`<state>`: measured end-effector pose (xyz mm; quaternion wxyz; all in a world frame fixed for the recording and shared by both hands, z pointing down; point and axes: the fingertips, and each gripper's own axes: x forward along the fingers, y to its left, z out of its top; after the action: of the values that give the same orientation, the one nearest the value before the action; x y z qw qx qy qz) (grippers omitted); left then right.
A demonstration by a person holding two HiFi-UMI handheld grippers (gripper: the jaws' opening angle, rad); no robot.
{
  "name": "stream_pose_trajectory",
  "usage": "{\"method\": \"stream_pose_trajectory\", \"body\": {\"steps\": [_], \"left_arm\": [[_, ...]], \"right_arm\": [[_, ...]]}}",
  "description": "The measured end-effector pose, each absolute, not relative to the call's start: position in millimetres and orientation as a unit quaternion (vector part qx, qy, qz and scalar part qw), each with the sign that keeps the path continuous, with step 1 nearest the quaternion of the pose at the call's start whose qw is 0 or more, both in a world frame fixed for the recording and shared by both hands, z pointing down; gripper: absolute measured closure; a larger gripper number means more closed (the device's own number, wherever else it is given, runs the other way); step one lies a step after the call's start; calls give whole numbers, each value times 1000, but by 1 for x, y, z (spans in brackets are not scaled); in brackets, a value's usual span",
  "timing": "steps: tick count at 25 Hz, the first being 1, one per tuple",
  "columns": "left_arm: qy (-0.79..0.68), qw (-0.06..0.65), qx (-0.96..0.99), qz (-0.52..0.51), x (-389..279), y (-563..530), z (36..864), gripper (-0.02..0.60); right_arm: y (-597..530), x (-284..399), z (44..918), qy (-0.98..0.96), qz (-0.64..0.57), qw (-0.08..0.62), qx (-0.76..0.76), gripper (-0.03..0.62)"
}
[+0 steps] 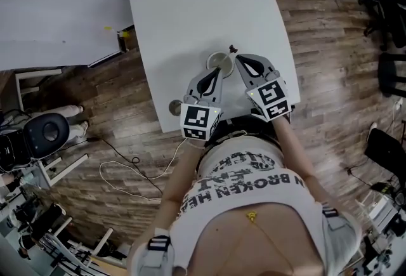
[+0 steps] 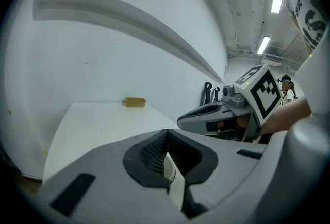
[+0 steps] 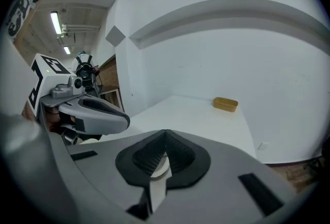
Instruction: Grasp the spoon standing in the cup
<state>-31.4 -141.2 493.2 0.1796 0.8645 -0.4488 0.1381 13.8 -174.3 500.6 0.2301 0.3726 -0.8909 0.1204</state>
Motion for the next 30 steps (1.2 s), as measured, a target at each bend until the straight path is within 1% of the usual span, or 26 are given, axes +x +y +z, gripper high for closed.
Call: {"method": "stream_pose_trajectory", "body": {"steps": [5,8,12,13,14,19,23,27,29,30], "left_arm": [[-443,202,861,146,-40,-141,511,577],[-442,213,859,146,-47,-143,517,577],[-440,223,858,146,-50,-148,520,577],[-439,224,858,146,-51,-149,520,577],[-439,225,858,145,-52,-149,520,577],[-444,231,854,143,-59,-149,521,577],[-446,237,851,144,-65,-147,523,577],[-453,244,845,142,-71,-145,524,577],[-456,247,843,141,-74,-144,525,577],[-458,247,842,140,-75,-143,525,577]], "right_arm": [[-182,15,531,-877,137,263,377,589],[-189,15,539,-871,151,262,386,589],[-200,23,548,-861,184,247,404,589],[-201,24,551,-860,196,244,404,560],[-202,25,555,-858,210,240,403,514],[-208,24,572,-851,267,223,393,467],[-212,19,585,-849,315,199,376,456],[-216,15,596,-833,395,150,357,454],[-215,14,600,-828,419,132,347,458],[-215,13,601,-828,424,128,343,478]]}}
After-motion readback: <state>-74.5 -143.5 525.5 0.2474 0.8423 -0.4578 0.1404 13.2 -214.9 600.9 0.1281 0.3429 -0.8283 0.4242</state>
